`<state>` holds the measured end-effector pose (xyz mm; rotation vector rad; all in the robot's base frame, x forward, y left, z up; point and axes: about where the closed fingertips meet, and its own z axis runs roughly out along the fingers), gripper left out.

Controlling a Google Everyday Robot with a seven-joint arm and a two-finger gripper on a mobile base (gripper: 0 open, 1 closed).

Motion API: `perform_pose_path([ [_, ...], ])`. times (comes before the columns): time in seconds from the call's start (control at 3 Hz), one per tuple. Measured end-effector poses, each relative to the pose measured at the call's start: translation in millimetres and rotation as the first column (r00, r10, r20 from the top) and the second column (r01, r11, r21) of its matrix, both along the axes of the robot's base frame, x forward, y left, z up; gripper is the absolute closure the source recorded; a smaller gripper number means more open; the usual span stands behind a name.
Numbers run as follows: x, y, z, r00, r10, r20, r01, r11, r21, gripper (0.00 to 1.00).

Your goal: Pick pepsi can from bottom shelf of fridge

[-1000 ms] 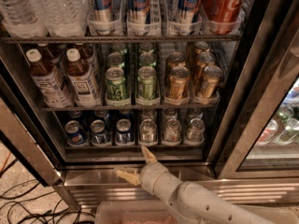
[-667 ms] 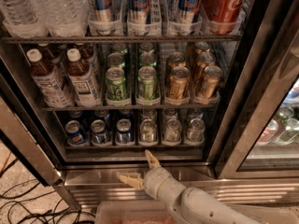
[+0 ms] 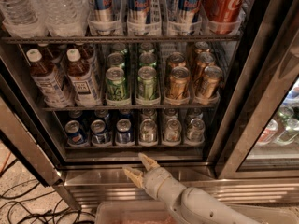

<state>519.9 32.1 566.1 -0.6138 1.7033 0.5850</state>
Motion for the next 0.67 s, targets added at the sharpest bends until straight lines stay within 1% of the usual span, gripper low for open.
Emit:
perform_pose_path([
  [0.33,0.0,0.0,0.1,1.0000,0.000,0.000,0.000,1.000,0.000,0.37],
  [0.67,1.8,0.6,2.2,1.0000,0.001,0.005,-0.001,1.000,0.001,0.44],
])
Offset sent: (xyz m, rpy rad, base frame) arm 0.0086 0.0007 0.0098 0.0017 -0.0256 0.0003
